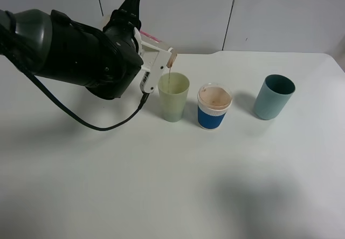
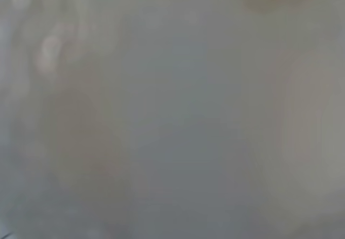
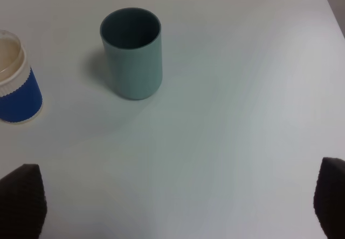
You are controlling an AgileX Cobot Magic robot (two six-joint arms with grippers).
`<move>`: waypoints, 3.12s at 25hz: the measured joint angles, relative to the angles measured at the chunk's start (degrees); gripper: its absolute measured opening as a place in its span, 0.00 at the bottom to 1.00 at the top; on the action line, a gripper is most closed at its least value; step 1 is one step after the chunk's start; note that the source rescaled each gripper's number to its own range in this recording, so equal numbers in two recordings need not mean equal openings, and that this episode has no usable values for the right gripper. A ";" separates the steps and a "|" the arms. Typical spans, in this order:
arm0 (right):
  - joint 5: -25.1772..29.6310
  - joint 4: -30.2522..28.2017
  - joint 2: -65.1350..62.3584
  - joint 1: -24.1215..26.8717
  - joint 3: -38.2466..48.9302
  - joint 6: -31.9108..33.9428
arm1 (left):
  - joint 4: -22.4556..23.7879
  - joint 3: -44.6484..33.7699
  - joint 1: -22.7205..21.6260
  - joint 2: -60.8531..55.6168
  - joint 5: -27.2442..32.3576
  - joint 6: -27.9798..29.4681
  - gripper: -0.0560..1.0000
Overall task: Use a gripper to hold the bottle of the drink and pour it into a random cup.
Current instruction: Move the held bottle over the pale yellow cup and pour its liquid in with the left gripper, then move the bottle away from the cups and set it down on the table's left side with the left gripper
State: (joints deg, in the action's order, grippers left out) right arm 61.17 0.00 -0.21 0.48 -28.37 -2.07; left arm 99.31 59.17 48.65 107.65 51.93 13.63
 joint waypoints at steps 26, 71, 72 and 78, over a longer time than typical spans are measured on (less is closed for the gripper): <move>0.00 0.00 0.00 0.00 0.00 0.00 | -3.66 0.00 0.00 -2.64 -1.82 12.29 0.05; 0.00 0.00 0.00 0.00 0.00 0.00 | -33.25 -0.13 -21.39 -22.50 -37.02 45.86 0.05; 0.00 0.00 0.00 0.00 0.00 0.00 | -35.50 -0.39 -22.67 -22.50 -40.18 43.95 0.05; 0.00 0.00 0.00 0.00 0.00 0.00 | -49.45 -6.77 -28.42 -22.54 -57.49 28.08 0.05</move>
State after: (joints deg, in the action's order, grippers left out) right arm 61.17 0.00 -0.21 0.48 -28.37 -2.07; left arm 49.86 52.40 20.23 85.11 -5.56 41.71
